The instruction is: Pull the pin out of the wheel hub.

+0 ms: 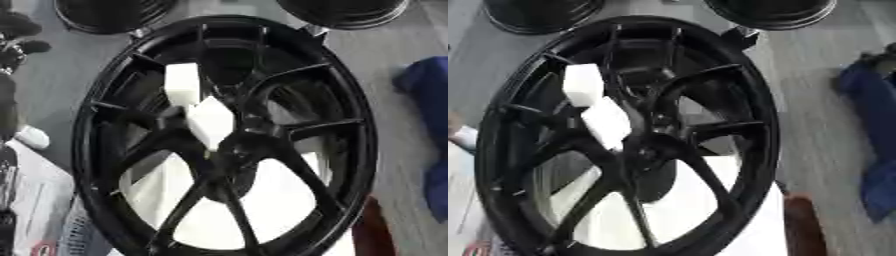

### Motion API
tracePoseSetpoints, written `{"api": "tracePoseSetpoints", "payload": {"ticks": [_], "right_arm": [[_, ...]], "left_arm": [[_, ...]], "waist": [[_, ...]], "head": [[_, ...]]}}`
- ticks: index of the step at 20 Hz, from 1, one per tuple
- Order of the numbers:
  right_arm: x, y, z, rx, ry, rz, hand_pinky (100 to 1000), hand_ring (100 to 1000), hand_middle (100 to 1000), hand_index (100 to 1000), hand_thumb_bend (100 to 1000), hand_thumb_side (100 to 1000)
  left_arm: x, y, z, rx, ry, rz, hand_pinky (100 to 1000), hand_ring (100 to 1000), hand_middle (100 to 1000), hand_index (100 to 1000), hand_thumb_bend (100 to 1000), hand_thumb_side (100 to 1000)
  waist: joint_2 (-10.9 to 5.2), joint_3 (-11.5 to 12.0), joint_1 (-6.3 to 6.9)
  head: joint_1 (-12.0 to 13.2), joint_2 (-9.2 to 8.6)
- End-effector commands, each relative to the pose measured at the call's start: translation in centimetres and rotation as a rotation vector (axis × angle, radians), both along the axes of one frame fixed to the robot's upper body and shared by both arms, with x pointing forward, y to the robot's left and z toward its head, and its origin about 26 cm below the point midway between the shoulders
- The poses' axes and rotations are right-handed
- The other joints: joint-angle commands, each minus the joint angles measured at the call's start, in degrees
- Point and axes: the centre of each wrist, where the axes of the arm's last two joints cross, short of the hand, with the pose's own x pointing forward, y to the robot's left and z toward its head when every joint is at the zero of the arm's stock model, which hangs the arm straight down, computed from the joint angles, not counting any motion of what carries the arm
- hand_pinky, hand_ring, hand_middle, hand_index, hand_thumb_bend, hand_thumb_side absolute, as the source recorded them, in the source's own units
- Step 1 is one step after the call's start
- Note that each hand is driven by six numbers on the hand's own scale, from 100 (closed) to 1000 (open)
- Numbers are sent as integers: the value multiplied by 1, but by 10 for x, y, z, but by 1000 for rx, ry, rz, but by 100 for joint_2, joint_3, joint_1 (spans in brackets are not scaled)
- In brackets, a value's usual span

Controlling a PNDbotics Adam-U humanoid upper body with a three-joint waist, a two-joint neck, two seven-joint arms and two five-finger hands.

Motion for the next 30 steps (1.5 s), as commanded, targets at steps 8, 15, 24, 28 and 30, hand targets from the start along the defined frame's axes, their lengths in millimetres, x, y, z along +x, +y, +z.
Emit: {"api": "tracePoseSetpoints", "payload": {"ticks": [8,15,24,28,30], "right_arm": [[-7,-7,10,-32,-36,-42,941,737,545,731,100,614],[-11,-12,7,-69,-25,-74,942,738,544,731,100,618],[-14,-17,3,-108,0,-95,944,738,544,731,100,630],[-15,-17,3,-116,2,-96,944,739,545,731,100,629],[-15,-17,3,-120,2,-95,944,739,545,731,100,630]], "left_arm": [[-3,8,36,180,-112,27,625,670,578,717,100,670],[4,1,67,511,-181,16,643,679,586,731,100,598],[27,-4,95,976,-174,30,738,719,625,771,143,520],[30,5,101,1177,-168,50,786,749,657,791,186,521],[28,12,105,1267,-170,63,801,757,664,796,197,519]], "waist": [[-92,2,70],[-106,81,185],[-130,197,334],[-135,188,361],[-133,175,368]], "head": [[-351,-71],[-570,-74],[-815,-69],[-831,-92],[-821,-110]]}}
